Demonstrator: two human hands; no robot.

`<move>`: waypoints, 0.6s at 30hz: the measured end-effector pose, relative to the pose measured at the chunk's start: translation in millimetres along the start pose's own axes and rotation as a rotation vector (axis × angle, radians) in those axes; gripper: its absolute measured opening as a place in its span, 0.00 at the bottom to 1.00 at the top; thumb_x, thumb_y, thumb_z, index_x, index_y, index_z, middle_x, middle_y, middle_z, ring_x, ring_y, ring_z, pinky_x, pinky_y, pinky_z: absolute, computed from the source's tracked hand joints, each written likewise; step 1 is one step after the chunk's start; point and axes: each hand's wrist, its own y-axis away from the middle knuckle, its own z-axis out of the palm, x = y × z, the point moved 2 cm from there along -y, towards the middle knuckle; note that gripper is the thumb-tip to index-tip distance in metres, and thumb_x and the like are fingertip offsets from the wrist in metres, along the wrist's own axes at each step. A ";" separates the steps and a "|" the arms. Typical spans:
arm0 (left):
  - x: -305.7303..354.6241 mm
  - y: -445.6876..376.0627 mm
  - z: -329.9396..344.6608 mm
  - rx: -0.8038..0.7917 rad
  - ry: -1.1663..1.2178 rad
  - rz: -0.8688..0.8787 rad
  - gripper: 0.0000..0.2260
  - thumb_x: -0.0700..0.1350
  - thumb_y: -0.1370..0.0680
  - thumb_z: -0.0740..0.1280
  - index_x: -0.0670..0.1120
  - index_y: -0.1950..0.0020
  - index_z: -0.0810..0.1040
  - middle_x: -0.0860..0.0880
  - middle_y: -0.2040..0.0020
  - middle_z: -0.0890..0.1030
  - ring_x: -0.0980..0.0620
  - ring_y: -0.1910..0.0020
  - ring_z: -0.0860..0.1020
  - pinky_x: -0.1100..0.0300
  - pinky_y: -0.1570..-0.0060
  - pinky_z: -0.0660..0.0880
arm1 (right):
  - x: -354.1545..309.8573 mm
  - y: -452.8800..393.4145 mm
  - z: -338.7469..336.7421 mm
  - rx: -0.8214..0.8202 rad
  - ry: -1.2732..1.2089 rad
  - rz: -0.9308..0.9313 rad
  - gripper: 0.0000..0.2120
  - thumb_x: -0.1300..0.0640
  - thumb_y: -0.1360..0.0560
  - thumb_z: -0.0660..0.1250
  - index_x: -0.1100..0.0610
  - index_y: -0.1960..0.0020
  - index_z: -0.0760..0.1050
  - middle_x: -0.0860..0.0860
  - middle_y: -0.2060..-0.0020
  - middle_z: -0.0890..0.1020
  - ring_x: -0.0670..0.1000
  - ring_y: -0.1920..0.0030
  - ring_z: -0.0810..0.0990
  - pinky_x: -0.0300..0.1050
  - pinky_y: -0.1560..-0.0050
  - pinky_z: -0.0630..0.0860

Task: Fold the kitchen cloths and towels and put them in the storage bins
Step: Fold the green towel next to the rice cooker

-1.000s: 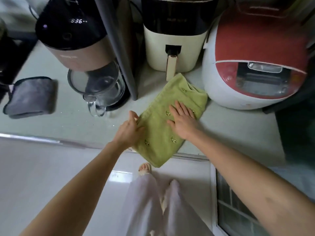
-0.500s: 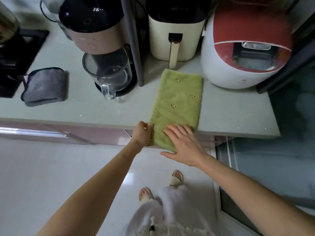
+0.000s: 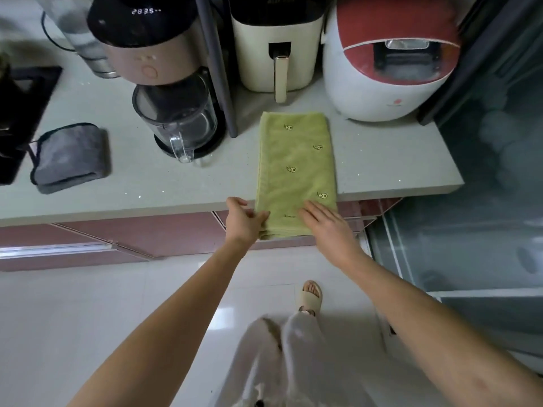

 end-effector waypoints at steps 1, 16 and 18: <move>-1.6 3.3 -3.1 -0.012 -0.091 0.092 0.20 0.37 0.26 0.71 0.45 0.42 0.62 0.45 0.55 0.75 0.47 0.61 0.74 0.51 0.58 0.77 | 3.5 4.4 0.5 -0.044 0.032 -0.042 0.28 0.75 0.38 0.60 0.62 0.39 0.76 0.62 0.39 0.77 0.62 0.39 0.77 0.60 0.40 0.73; 5.8 5.0 -23.8 -0.582 -1.164 0.882 0.32 0.43 0.29 0.70 0.46 0.26 0.64 0.49 0.28 0.69 0.50 0.32 0.70 0.58 0.35 0.70 | 32.0 9.2 -63.0 -0.177 -0.432 0.082 0.17 0.62 0.24 0.65 0.56 0.36 0.75 0.56 0.44 0.82 0.55 0.45 0.81 0.47 0.43 0.76; 18.4 4.6 -20.3 -0.404 -0.983 0.946 0.20 0.41 0.29 0.69 0.49 0.37 0.77 0.49 0.44 0.81 0.47 0.45 0.79 0.55 0.49 0.77 | 34.5 5.4 -65.9 -0.140 -0.531 0.148 0.10 0.58 0.25 0.67 0.56 0.45 0.80 0.52 0.53 0.85 0.52 0.53 0.82 0.51 0.49 0.77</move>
